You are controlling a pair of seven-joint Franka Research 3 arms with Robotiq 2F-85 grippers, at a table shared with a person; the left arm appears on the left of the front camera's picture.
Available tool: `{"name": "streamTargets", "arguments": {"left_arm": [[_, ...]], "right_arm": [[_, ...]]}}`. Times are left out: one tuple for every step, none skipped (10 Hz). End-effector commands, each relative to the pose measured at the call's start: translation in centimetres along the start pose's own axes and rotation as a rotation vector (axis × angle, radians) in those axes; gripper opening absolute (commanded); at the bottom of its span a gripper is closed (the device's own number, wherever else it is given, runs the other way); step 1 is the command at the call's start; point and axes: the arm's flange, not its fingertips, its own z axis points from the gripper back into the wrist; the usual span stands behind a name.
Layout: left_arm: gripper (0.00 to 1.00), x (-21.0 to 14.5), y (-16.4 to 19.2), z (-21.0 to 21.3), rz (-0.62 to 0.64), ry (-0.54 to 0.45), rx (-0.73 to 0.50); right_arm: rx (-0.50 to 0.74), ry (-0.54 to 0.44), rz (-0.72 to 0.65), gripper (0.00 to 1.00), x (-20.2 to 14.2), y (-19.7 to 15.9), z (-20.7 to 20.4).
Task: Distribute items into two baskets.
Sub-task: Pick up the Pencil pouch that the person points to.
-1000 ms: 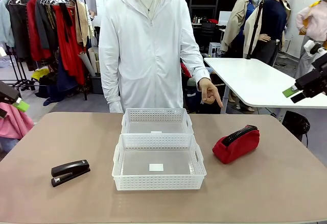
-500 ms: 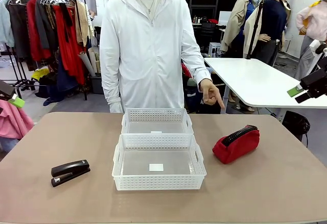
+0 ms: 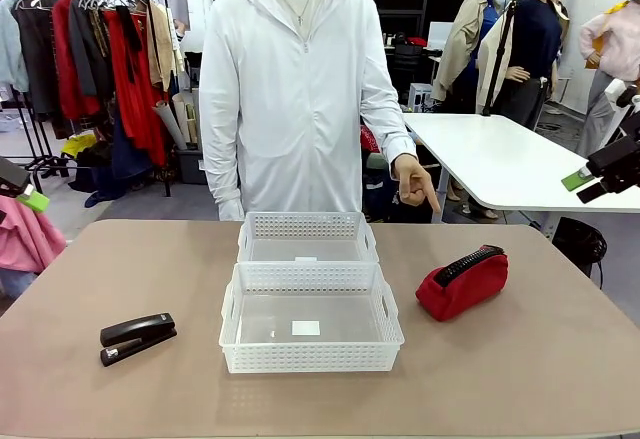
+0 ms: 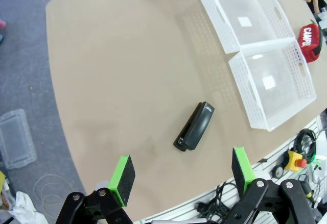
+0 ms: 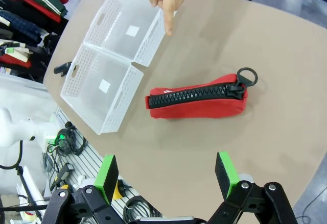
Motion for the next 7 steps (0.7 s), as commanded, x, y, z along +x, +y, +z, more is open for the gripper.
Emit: {"name": "streamTargets", "arguments": {"left_arm": [[0.98, -0.1, 0.0, -0.1, 0.001, -0.002, -0.008], [0.98, -0.1, 0.0, -0.1, 0.001, -0.002, -0.008], [0.98, -0.1, 0.0, -0.1, 0.001, -0.002, -0.008], [0.98, -0.1, 0.0, -0.1, 0.001, -0.002, -0.008], [0.98, -0.1, 0.0, -0.1, 0.001, -0.002, -0.008], [0.98, -0.1, 0.0, -0.1, 0.001, -0.002, -0.008], [0.98, -0.1, 0.0, -0.1, 0.001, -0.002, -0.008]], "right_arm": [[-0.002, -0.003, 0.003, 1.0, 0.1, 0.1, 0.0], [-0.002, -0.003, 0.003, 1.0, 0.1, 0.1, 0.0], [-0.002, -0.003, 0.003, 1.0, 0.1, 0.1, 0.0], [-0.002, -0.003, 0.003, 1.0, 0.1, 0.1, 0.0], [0.0, 0.0, 0.0, 1.0, 0.0, 0.0, 0.0], [-0.005, 0.037, 0.014, 1.0, 1.3, 0.0, -1.1], [-0.031, 0.067, 0.049, 1.0, 2.5, 0.0, -2.2]]}}
